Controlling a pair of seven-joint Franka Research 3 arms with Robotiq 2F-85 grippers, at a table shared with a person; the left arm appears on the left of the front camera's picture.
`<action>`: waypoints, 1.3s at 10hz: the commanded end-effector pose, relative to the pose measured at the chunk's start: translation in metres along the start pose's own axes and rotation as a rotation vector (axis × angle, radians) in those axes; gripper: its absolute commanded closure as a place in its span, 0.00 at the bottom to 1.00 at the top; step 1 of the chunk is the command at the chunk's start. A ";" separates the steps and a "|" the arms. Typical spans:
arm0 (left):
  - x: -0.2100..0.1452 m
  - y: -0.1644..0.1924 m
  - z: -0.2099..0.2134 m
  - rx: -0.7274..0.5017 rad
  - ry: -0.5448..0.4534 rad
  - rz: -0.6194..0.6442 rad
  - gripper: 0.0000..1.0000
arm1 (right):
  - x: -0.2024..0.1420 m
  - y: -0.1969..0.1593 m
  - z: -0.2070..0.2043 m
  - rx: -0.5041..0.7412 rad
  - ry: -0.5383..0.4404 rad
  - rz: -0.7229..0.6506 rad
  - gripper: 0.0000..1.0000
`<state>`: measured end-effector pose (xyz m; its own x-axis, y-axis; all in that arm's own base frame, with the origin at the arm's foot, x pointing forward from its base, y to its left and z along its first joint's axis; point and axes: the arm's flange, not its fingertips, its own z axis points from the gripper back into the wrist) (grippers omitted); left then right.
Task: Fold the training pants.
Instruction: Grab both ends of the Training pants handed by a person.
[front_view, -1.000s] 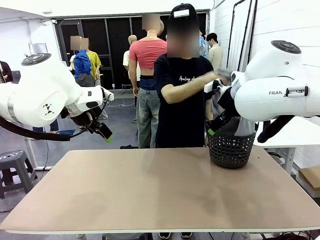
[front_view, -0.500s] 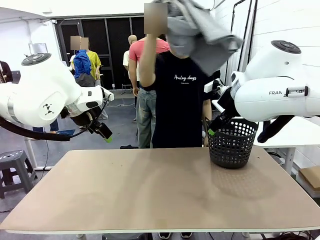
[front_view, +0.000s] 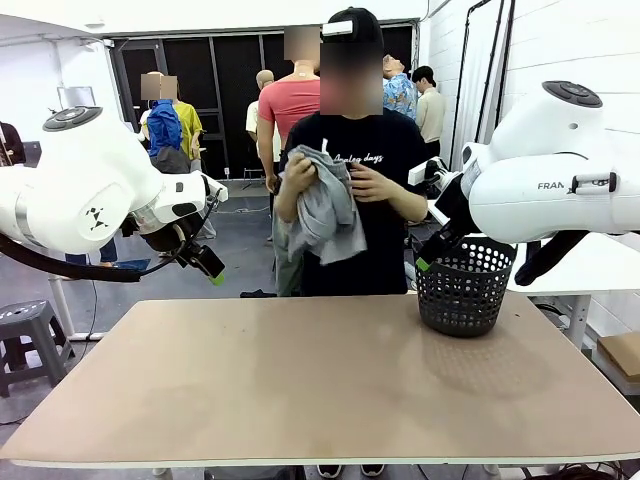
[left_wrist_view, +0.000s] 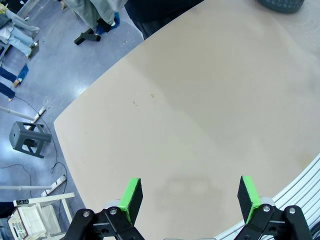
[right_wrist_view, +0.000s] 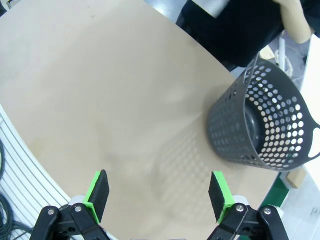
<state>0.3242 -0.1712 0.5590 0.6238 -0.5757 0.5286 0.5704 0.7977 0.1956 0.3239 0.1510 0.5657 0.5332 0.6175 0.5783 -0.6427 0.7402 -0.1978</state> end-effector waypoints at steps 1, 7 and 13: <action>0.002 0.002 -0.001 -0.002 0.001 0.001 0.00 | 0.000 0.000 0.000 0.001 0.001 0.000 0.00; 0.002 0.002 -0.001 -0.002 0.001 0.001 0.00 | 0.000 0.000 0.000 0.001 0.001 0.000 0.00; 0.002 0.002 -0.001 -0.002 0.001 0.001 0.00 | 0.000 0.000 0.000 0.001 0.001 0.000 0.00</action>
<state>0.3242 -0.1712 0.5590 0.6238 -0.5757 0.5286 0.5704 0.7977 0.1955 0.3239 0.1510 0.5657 0.5332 0.6175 0.5783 -0.6427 0.7402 -0.1978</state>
